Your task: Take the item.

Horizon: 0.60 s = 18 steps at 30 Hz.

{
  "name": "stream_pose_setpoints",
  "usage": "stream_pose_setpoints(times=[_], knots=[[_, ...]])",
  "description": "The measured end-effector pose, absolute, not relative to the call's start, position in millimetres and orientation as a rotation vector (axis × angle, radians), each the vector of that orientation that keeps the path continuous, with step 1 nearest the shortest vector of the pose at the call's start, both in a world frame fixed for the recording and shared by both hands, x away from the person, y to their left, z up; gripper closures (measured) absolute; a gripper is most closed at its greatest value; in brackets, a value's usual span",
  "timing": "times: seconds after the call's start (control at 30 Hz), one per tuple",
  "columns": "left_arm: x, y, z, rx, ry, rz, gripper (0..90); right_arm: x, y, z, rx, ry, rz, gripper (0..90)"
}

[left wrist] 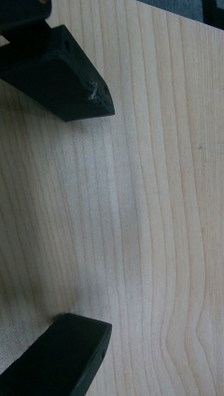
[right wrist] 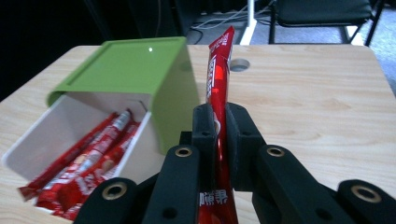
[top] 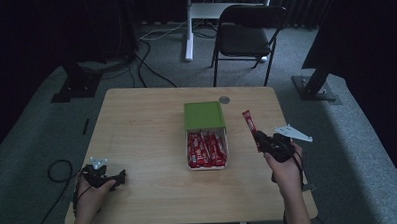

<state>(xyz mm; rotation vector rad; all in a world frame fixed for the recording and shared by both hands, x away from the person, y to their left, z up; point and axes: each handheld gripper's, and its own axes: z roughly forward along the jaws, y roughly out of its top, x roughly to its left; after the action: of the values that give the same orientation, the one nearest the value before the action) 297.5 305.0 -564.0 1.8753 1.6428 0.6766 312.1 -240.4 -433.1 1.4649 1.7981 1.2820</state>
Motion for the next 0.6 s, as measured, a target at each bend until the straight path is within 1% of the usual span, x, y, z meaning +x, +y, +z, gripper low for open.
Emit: stream_pose_setpoints(times=[0.6], knots=[[297.3,304.8,-564.0,1.873,1.646,0.678,1.4,311.4,-271.4,-482.3,1.578,1.743,1.188,83.0]])
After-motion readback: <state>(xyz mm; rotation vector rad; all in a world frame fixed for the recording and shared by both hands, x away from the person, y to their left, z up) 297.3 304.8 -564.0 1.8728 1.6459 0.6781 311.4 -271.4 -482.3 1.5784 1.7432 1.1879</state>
